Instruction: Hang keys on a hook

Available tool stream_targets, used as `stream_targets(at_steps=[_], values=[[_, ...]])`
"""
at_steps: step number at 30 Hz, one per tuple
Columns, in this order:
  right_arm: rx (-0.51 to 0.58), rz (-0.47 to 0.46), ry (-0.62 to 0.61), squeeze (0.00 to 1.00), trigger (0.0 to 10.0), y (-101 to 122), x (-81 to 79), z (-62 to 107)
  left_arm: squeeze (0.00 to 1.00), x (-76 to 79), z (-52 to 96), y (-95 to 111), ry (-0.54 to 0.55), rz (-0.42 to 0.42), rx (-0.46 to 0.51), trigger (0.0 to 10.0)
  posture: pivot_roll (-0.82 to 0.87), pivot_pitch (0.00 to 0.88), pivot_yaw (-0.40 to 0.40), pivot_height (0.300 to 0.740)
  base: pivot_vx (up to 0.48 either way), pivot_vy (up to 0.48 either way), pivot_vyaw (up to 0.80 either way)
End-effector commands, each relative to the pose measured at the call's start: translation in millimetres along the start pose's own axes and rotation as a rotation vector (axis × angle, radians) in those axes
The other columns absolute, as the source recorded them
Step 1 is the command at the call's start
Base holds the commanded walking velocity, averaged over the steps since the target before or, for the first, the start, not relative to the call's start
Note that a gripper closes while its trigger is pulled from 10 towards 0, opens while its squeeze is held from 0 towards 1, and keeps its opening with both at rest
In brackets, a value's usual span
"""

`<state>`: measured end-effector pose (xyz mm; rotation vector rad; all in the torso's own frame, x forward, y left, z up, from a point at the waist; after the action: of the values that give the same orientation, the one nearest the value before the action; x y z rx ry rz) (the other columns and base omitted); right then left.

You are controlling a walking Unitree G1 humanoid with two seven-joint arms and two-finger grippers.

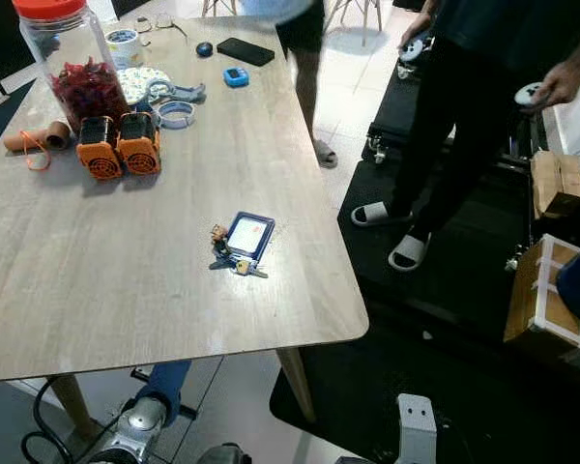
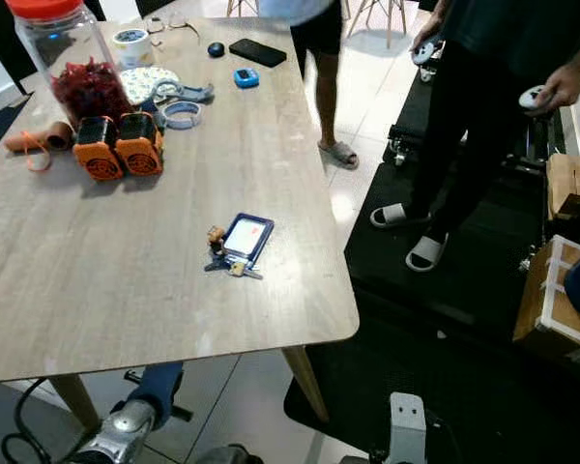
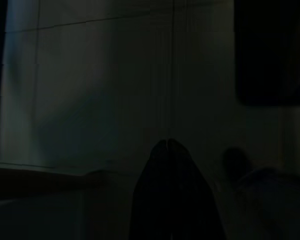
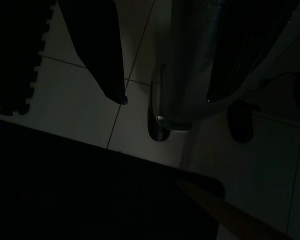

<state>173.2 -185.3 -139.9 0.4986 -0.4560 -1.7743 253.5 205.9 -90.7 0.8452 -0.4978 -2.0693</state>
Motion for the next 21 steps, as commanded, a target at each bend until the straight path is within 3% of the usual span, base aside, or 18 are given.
stream_targets(at_steps=[1,3,5,6,8,9,10,13,14,15,17,18,20,21], values=[[-0.044,0.001,0.007,0.0,10.0,-13.6,-1.6,2.1,0.0,-11.4,0.3,-2.9,0.015,-0.063,-0.024,10.0,0.05,0.077,0.019,0.74,0.0,0.0,0.0],[-0.044,0.004,0.006,0.0,10.0,-14.1,-1.5,2.2,0.0,-15.9,1.6,-6.4,0.01,-0.113,-0.035,10.0,0.05,0.076,0.019,0.74,0.0,0.0,0.0],[-0.049,0.013,0.005,0.0,10.0,-16.9,-2.0,2.8,0.0,-31.8,9.7,-21.7,-0.026,-0.285,-0.06,10.0,0.05,0.075,0.021,0.74,0.0,0.0,0.0],[-0.049,0.013,0.005,0.0,10.0,-16.9,-2.0,2.8,0.0,-31.8,9.7,-21.7,-0.026,-0.285,-0.06,10.0,0.05,0.075,0.021,0.74,0.0,0.0,0.0],[-0.054,0.015,0.003,0.0,10.0,-20.6,-2.3,3.8,0.0,-48.0,20.3,-39.1,-0.067,-0.418,-0.095,10.0,0.04,0.075,0.021,0.74,0.0,0.0,0.0],[-0.054,0.015,0.003,0.0,10.0,-20.6,-2.3,3.8,0.0,-48.0,20.3,-39.1,-0.067,-0.418,-0.095,10.0,0.04,0.075,0.021,0.74,0.0,0.0,0.0],[-0.057,0.016,0.002,0.0,10.0,-22.8,-2.3,4.3,0.0,-56.3,26.2,-46.9,-0.085,-0.471,-0.109,10.0,0.04,0.075,0.02,0.74,0.0,0.0,0.0],[-0.06,0.016,0.0,0.0,10.0,-24.3,-1.9,4.7,0.0,-68.0,33.6,-55.9,-0.097,-0.513,-0.131,10.0,0.05,0.076,0.019,0.74,0.0,0.0,0.0],[-0.064,0.019,-0.002,0.0,10.0,-25.3,-0.4,5.0,0.0,-82.6,41.7,-62.6,-0.093,-0.528,-0.146,10.0,0.05,0.077,0.016,0.74,0.0,0.0,0.0],[-0.064,0.019,-0.002,0.0,10.0,-25.3,-0.4,5.0,0.0,-82.6,41.7,-62.6,-0.093,-0.528,-0.146,10.0,0.05,0.077,0.016,0.74,0.0,0.0,0.0],[-0.069,0.024,-0.003,0.0,10.0,-25.1,2.8,5.2,0.0,-104.8,53.4,-69.1,-0.078,-0.558,-0.165,10.0,0.06,0.078,0.011,0.74,0.0,0.0,0.0],[-0.069,0.024,-0.003,0.0,10.0,-25.1,2.8,5.2,0.0,-104.8,53.4,-69.1,-0.078,-0.558,-0.165,10.0,0.06,0.078,0.011,0.74,0.0,0.0,0.0],[-0.097,0.136,0.053,0.0,10.0,-27.4,-3.9,4.9,0.0,-116.7,59.5,-71.7,-0.068,-0.587,-0.179,10.0,0.06,0.079,0.008,0.74,0.0,0.0,0.0],[-0.095,0.127,0.055,0.0,10.0,-26.7,-4.8,4.6,0.0,-117.1,61.0,-73.1,-0.076,-0.585,-0.18,10.0,0.07,0.079,0.006,0.74,0.0,0.0,0.0]])
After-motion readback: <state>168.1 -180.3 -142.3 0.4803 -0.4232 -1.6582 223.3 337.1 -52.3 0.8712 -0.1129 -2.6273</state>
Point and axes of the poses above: a point about 5 cm out from each wrist's last joint towards the gripper, its own z axis pointing back from the gripper into the wrist, its own y axis along the axis of the wrist's last joint, x = y × z, the point moved 5 cm from there along -z, pointing out of the wrist towards the gripper, and after that the axes turned 8 degrees about -z, right-handed, at the moved point
